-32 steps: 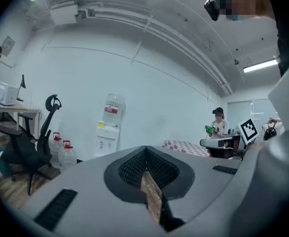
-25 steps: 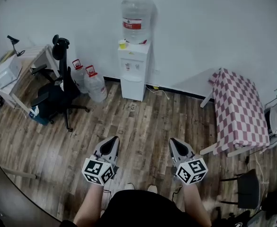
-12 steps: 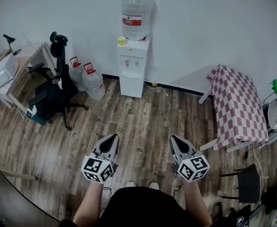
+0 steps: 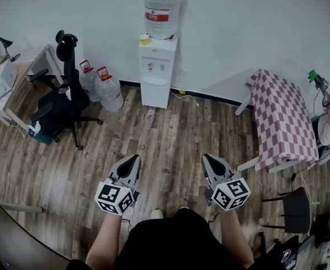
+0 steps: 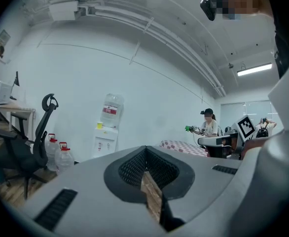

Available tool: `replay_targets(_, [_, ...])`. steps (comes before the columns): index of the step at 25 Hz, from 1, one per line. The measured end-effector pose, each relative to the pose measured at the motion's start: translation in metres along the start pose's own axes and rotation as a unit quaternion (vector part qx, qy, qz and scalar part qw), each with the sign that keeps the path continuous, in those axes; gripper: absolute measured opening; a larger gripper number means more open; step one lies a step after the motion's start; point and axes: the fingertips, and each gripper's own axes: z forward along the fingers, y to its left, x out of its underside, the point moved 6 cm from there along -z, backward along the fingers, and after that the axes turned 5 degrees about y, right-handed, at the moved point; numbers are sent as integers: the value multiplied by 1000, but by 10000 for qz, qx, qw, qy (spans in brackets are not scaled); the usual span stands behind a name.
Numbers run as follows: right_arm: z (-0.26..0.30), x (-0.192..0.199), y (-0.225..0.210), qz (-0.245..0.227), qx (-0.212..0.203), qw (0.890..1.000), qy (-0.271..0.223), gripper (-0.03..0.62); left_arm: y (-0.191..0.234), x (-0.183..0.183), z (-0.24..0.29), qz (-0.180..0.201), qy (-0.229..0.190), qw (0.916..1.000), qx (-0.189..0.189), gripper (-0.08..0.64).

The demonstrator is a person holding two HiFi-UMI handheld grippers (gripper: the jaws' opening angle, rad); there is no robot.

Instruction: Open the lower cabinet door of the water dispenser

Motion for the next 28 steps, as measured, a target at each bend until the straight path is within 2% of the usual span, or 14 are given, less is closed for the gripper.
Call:
replay_targets(4, [1,1,-4,-35,114,9999,60,18,0,5,7,-162,22,9998,63,9])
replay_targets(11, [14,0,-34,108,113,9999,47,18,-5,6,34,-54,186,9997,175,9])
replay_targets(21, [81,-26,-124,171,-280,9994,73,18,7,-21,125,-34,190,9996,-189,9])
replay_targets(28, [126,-50,-192,195,-716,9970,230,18,2,-39,192,-98,323,9982,-505,9])
